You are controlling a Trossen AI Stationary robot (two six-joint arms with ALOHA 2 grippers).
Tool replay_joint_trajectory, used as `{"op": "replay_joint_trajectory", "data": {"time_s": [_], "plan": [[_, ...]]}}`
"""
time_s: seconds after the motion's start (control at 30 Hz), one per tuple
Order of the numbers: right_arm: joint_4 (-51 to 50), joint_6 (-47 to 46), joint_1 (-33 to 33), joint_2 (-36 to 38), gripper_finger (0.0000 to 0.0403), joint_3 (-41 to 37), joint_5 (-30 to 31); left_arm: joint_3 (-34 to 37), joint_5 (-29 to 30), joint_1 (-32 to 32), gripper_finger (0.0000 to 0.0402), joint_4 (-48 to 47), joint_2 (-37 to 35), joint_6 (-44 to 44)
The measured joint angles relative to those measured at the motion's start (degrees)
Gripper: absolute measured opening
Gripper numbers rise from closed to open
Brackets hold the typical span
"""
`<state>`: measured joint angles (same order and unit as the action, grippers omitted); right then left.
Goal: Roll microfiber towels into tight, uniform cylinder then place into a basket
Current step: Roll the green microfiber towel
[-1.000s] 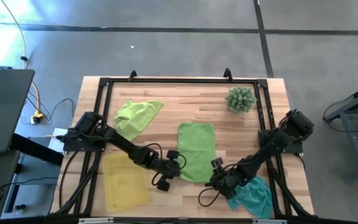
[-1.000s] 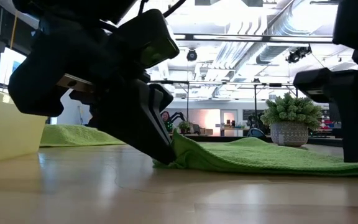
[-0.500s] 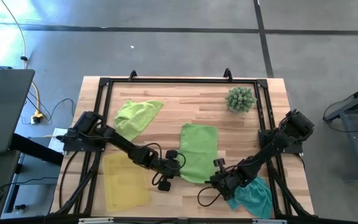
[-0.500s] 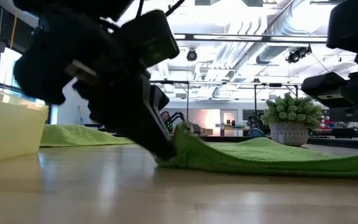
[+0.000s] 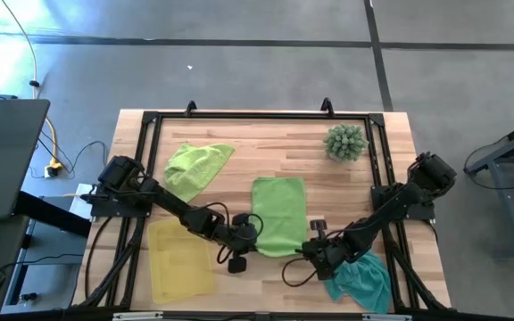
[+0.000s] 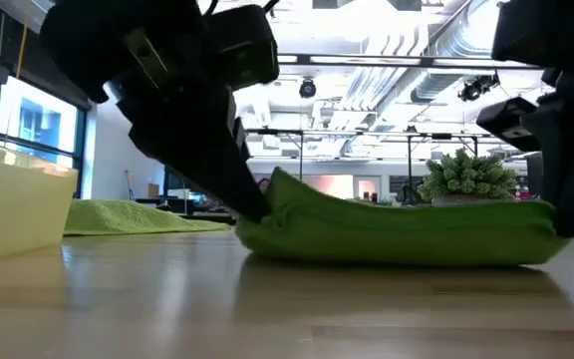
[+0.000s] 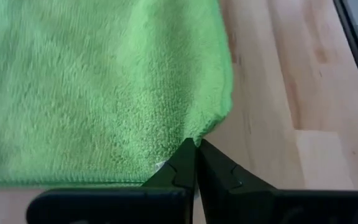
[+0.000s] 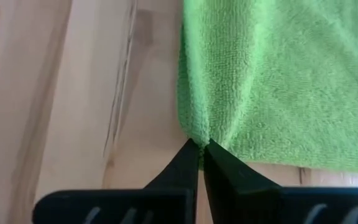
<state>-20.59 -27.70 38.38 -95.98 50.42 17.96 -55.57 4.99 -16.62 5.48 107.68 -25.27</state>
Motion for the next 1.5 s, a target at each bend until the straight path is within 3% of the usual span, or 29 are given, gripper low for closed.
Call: {"op": "replay_joint_trajectory", "data": {"time_s": [0.3,0.8,1.07,1.23,1.5], "plan": [[-0.90,-0.88,-1.96,0.00,0.0005,0.01,1.25,-0.02,0.91,0.11,0.0001,-0.41,0.00,-8.24],[-3.62,-4.86,-7.19,0.00,0.0005,0.03,2.03,-0.02,9.14,0.15,0.0000,-4.88,0.07,-18.56],[-4.04,-4.02,-7.27,0.00,0.0070,0.08,1.31,-0.02,10.03,0.15,0.0000,-7.03,0.09,-18.69],[-8.60,-3.83,-7.27,0.51,0.0113,0.82,-3.70,-0.02,10.19,0.50,0.0000,-7.88,0.09,-18.23],[-2.01,3.97,-6.15,2.05,0.0105,3.68,-4.55,-0.02,9.33,2.06,0.0000,-7.85,0.09,-19.12]]}}
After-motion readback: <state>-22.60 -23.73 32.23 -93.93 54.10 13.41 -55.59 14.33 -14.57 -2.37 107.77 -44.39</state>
